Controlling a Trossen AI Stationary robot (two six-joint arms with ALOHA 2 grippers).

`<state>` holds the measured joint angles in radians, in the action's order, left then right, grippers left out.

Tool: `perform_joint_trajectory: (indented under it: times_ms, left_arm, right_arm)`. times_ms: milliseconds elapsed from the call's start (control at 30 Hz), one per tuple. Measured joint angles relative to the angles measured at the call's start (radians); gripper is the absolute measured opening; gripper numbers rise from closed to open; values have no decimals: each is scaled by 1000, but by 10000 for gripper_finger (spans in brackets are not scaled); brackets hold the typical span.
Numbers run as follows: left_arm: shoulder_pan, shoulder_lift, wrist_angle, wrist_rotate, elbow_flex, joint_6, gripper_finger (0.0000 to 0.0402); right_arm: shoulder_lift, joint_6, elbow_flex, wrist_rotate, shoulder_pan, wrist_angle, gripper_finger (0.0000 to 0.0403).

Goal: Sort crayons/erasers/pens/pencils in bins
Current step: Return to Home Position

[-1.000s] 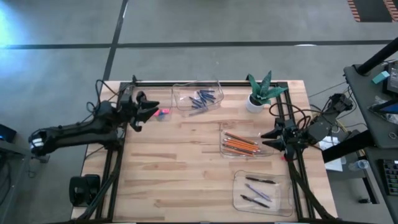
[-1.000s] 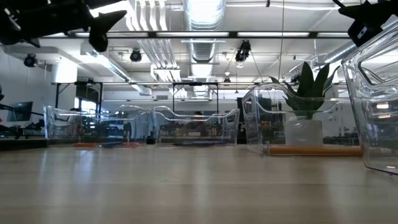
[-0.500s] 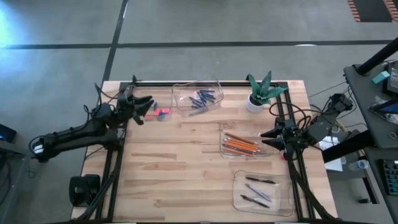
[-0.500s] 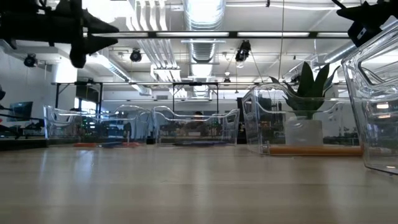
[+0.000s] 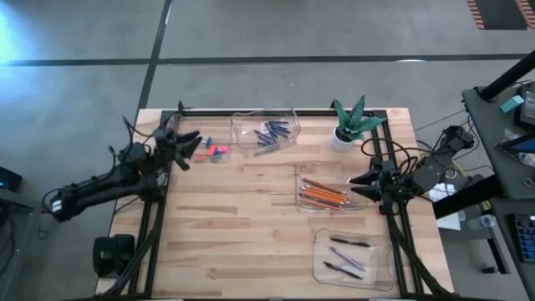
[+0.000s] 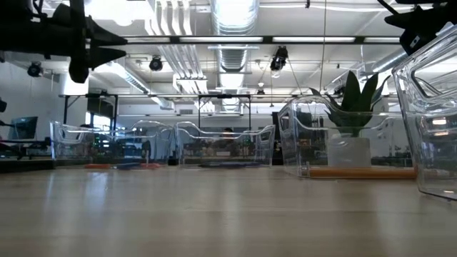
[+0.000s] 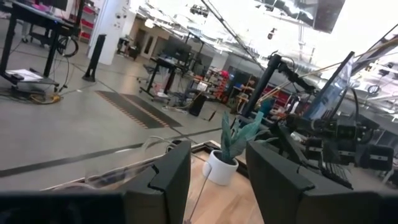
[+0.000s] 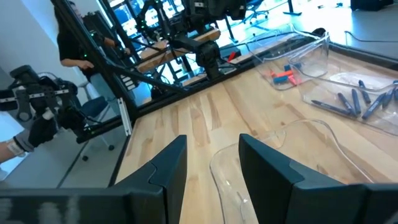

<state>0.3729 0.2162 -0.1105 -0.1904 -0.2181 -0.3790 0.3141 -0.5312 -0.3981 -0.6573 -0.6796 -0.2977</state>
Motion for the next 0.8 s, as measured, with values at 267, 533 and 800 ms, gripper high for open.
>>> perform_joint_trajectory:
  times_ms: [267,533,800]
  left_arm:
    - [-1,-35,-259,2,155,29,141]
    - [0,-44,-376,2,210,82,141]
    - [0,-40,-380,2,210,102,141]
  right_arm:
    - [0,5,0,-1,0,1,137]
    - [0,12,39,-55,0,46,137]
    - [1,21,209,-69,0,338,137]
